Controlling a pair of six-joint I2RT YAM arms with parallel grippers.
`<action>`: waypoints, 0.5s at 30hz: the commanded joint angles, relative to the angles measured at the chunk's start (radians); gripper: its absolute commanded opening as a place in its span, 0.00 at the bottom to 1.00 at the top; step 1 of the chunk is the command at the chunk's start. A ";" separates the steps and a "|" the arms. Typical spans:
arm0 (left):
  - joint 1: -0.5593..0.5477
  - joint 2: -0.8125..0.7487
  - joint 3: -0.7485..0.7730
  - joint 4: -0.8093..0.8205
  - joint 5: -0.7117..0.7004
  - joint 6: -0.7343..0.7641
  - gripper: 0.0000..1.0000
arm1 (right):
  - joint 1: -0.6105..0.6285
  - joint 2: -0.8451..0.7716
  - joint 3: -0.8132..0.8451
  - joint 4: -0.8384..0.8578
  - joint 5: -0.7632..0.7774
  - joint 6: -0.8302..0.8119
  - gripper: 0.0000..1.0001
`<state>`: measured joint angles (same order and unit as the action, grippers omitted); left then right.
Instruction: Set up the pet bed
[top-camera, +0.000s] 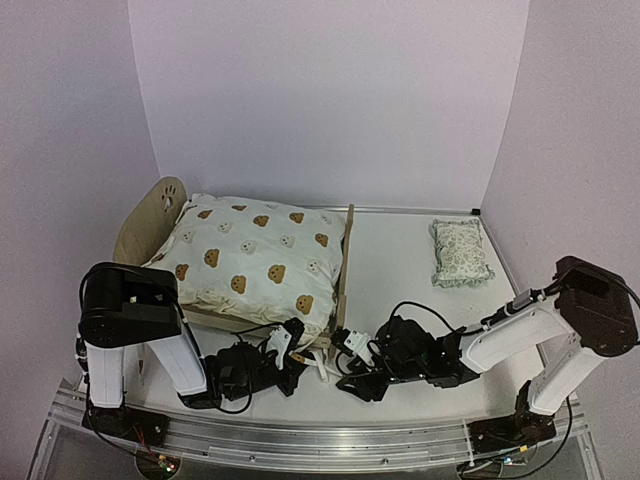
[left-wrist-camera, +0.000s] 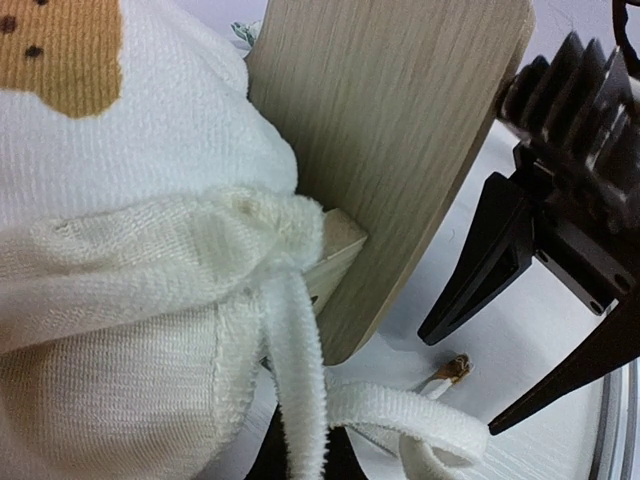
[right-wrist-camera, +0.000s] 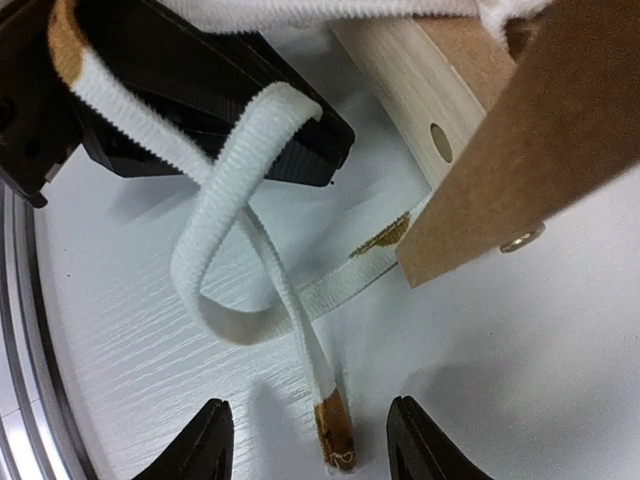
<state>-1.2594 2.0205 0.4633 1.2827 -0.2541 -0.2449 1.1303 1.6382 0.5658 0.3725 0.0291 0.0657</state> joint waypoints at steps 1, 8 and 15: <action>0.003 -0.022 -0.001 0.015 0.019 -0.017 0.00 | 0.002 0.059 0.051 0.009 0.068 -0.034 0.53; 0.004 -0.025 -0.007 0.017 0.022 -0.023 0.00 | 0.002 0.106 0.072 0.013 0.072 -0.044 0.25; 0.004 -0.073 -0.032 -0.064 0.014 -0.065 0.00 | 0.002 0.062 0.049 0.004 0.115 -0.014 0.00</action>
<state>-1.2594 2.0162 0.4577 1.2732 -0.2385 -0.2686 1.1351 1.7315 0.6159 0.3922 0.0821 0.0250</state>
